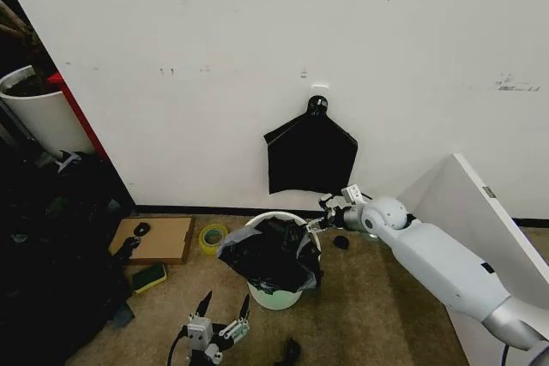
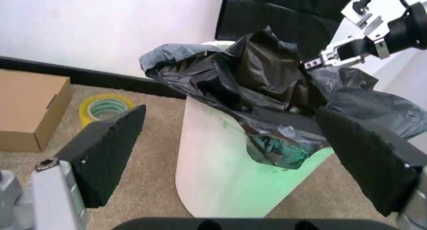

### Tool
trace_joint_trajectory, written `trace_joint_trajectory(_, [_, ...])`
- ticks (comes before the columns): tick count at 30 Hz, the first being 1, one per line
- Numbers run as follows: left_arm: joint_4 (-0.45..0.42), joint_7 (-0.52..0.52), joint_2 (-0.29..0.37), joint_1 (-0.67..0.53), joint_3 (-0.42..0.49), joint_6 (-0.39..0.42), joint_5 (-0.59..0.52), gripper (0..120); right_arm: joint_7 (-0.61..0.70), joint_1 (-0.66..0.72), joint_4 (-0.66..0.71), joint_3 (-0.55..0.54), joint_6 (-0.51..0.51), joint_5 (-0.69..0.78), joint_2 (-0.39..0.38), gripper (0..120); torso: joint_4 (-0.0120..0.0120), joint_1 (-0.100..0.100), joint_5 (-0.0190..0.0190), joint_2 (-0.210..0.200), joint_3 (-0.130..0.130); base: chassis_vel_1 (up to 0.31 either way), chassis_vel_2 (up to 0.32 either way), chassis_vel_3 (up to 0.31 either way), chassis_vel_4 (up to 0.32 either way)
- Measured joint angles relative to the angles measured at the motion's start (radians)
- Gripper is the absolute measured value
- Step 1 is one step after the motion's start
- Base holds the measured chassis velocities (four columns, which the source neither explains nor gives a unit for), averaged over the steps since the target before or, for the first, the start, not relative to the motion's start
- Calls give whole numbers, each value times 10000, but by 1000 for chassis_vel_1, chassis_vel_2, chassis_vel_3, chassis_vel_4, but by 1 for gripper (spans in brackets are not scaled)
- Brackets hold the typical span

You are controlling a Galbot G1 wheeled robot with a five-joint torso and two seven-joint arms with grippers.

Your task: Place the garbage bag over the trash bin.

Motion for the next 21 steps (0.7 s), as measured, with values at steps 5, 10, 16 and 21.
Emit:
trace_joint_trajectory(5, [39,-27,-22,-34,16,46,-22,100,-120,33,30,-82,4,-15,30,61,0,0,0,0,0,0,0,0,0])
trace_joint_trajectory(10, [42,-32,-42,-59,40,112,-35,100,-240,49,33,-156,8,-65,33,45,0,0,0,0,0,0,0,0,0])
trace_joint_trajectory(16, [53,-52,-51,-67,51,147,-41,100,-308,48,34,-173,14,-121,52,22,0,-2,-1,0,0,0,0,0,0])
trace_joint_trajectory(21, [77,-84,-107,-67,58,173,13,100,-345,17,52,-168,16,-131,52,7,0,-2,0,0,0,0,0,0,0])
